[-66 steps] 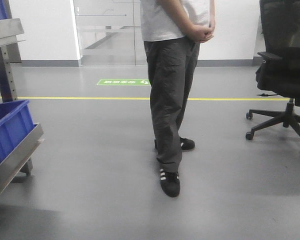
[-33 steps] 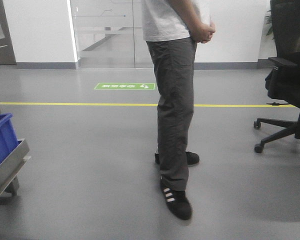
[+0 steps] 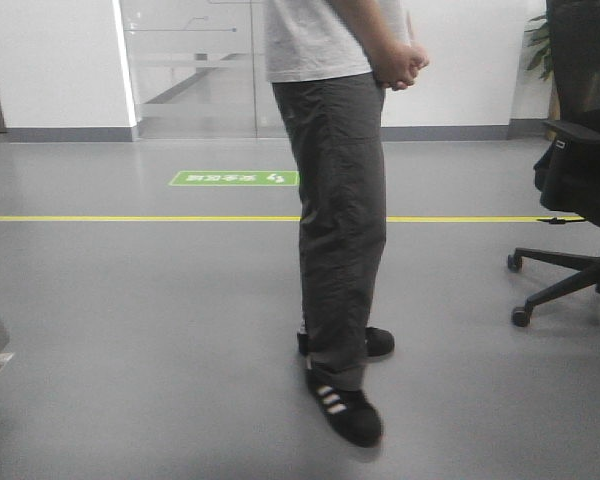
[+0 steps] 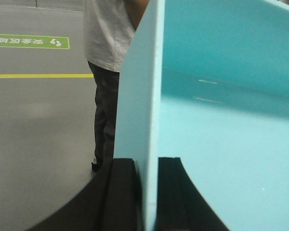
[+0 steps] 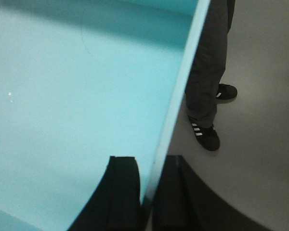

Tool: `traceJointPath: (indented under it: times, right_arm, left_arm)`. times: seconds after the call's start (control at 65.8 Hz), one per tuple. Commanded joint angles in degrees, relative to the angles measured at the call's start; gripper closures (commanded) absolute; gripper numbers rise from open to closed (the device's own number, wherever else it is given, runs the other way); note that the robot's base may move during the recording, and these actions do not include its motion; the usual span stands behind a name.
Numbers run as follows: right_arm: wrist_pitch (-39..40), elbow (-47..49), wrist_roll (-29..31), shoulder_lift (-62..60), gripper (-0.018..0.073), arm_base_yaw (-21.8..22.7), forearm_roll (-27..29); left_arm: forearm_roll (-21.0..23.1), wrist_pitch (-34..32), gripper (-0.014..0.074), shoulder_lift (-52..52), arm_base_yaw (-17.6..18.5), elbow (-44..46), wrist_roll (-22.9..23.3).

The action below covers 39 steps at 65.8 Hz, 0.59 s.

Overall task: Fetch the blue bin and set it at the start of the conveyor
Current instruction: 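Carry the teal bin in both grippers across the floor past a person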

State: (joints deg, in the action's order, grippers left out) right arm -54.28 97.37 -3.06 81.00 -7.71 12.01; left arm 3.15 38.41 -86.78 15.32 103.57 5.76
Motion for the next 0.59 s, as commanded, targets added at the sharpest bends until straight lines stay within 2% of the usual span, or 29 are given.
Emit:
traceJointPath:
  times: [0.0,0.578]
  right_arm:
    - [0.83,0.14,1.54,-0.34,0.0712,0.62,-2.85]
    - [1.24,0.14,1.54,-0.34,0.0712,0.62,-2.85]
  left_arm:
    - [0.46,-3.75,0.0708,0.7,-0.33,0.55,0.84]
    - [0.46,-3.75,0.0708,0.7,-0.33,0.55,0.84]
